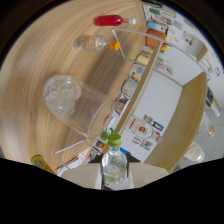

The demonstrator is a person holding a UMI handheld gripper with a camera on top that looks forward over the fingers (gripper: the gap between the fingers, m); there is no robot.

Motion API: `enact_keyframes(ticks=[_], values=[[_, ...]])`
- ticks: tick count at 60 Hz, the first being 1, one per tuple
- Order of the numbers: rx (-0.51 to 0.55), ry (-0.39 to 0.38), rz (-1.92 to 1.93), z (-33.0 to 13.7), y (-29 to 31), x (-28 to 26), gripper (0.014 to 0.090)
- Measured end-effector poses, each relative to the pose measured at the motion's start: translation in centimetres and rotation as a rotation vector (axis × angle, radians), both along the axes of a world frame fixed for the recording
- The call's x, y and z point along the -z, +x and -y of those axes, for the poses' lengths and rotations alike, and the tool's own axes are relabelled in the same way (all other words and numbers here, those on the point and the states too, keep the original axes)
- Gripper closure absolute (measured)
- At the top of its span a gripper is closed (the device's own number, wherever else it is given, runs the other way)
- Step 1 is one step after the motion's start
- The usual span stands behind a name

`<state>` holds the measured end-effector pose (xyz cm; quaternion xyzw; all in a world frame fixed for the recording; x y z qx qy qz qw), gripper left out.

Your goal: Make me a cup of Vodka Sunrise.

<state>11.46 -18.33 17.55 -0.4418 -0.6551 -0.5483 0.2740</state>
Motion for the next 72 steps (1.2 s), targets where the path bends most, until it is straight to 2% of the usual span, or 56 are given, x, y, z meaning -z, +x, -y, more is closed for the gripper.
enact_keyframes(ticks=[9,16,22,31,37,45,52,72], values=[[0.003,-0.021,0.014,0.2,-0.4,0.4,0.0690],[0.022,-0.003,-0.098,0.4,-0.6,-0.2,0.0689],[0.039,0.040,-0.335,0.4,-1.2,-2.0,0.0690],[0.078,0.147,-0.834,0.5,-1.1,-6.8,0.0687],[0.097,0.179,-1.221,0.8,-0.6,-8.8,0.0685],[0.144,0.152,-1.657,1.4,0.6,-8.2,0.0686],[0.242,0.084,-1.864,1.0,1.7,-3.5,0.0685],[0.508,-0.103,-1.995,0.6,2.8,10.6,0.0687]])
